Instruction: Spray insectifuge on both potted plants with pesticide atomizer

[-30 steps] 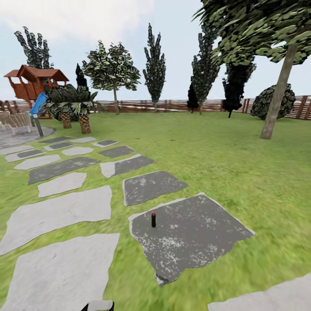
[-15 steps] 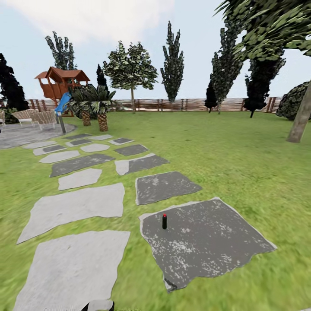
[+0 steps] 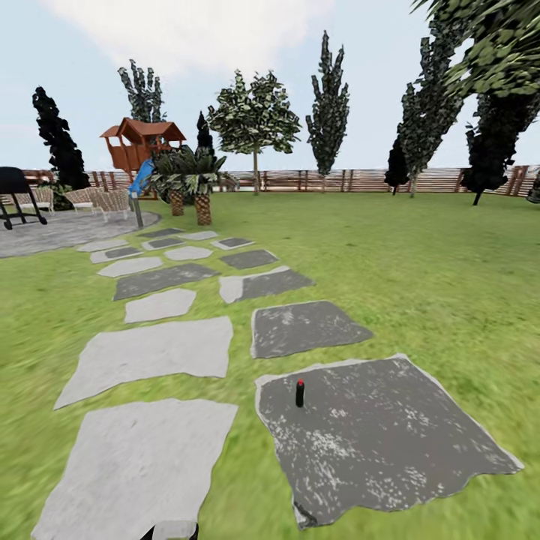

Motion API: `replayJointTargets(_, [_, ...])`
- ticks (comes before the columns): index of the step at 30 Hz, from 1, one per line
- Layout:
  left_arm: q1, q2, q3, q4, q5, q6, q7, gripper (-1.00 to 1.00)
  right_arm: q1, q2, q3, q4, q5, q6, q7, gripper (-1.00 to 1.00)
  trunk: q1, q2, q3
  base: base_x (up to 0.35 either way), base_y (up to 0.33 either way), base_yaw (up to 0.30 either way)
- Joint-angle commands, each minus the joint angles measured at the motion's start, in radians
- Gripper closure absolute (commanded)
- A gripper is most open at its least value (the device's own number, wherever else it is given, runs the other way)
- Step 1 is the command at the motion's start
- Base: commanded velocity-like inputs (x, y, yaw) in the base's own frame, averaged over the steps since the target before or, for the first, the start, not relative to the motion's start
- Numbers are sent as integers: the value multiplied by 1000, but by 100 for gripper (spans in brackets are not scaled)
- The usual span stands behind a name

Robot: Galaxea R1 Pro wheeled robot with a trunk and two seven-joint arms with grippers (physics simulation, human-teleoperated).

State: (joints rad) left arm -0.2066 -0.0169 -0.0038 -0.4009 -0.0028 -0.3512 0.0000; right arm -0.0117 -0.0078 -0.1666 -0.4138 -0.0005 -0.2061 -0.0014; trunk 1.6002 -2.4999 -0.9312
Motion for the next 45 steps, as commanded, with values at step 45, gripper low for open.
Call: replayJointTargets(45, [-1,0,1,1,0,-3,0,-100,-1,2,-2,1,-2,-2,0,-100,0,0,-6,144,-127,37])
